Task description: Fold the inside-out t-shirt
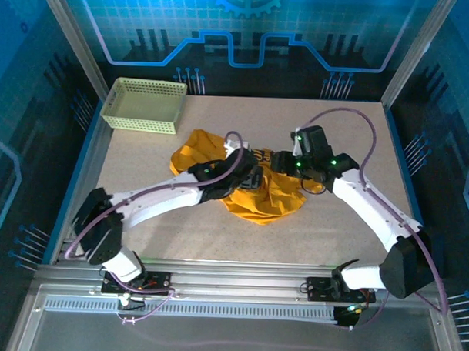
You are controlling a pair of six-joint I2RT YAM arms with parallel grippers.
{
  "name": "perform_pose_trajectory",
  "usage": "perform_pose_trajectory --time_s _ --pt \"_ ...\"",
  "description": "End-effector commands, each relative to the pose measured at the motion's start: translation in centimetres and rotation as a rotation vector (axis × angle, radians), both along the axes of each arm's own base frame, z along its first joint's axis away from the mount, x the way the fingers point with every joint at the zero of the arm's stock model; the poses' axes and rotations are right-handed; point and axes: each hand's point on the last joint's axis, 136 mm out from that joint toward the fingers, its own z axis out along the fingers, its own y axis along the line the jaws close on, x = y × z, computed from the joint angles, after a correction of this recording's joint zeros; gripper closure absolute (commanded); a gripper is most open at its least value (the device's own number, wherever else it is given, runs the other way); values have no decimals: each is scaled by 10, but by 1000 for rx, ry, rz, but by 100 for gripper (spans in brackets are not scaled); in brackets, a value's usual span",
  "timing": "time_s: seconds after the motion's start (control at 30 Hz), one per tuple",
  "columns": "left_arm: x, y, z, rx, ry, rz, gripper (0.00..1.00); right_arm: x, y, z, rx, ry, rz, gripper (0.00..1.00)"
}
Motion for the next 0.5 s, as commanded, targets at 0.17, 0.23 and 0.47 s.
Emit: perform_pose_trajectory --time_s 0.17,0.23,0.47 --pt "8 7 -29 275 106 73 6 -19 -45 -26 -5 41 -148 38" --pt "10 5 -34 303 117 76 5 -21 -46 -29 2 39 -151 37" --pt "21 12 -32 365 90 111 28 -25 -38 -49 22 78 -123 36"
